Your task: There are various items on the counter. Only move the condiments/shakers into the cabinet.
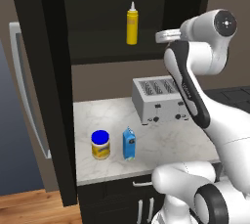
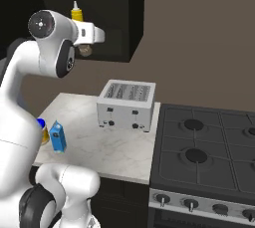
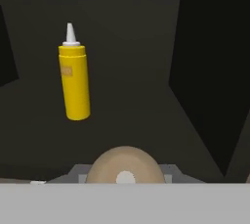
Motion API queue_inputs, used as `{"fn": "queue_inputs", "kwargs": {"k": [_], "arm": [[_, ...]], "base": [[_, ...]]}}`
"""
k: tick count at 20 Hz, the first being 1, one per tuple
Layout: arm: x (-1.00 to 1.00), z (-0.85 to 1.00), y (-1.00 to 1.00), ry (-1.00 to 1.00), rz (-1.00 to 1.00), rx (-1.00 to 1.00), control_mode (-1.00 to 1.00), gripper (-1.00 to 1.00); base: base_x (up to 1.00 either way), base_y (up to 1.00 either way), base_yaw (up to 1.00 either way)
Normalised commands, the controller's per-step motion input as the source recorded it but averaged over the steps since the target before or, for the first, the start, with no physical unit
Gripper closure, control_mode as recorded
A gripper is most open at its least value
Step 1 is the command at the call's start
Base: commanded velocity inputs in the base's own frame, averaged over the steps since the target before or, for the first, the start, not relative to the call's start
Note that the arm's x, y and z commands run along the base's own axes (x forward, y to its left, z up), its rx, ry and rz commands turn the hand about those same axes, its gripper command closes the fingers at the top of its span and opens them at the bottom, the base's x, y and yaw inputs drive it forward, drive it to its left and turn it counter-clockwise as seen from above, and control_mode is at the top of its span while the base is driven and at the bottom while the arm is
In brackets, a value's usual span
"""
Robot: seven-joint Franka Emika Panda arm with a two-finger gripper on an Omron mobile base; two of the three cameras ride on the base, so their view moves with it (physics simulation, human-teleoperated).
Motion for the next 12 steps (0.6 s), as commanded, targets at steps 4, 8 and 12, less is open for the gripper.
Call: {"fn": "queue_inputs", "kwargs": {"k": [4,8,12], "arm": [[0.25,0.02,0.00,0.01,0.00,0.00,-1.00,1.00],[0.22,0.08,0.00,0.02,0.00,0.00,-1.00,1.00],[0.28,0.18,0.00,0.03,-0.01,0.00,-1.00,1.00]], "base": [[0.00,0.00,0.00],[0.00,0.00,0.00],[0.00,0.00,0.00]]}}
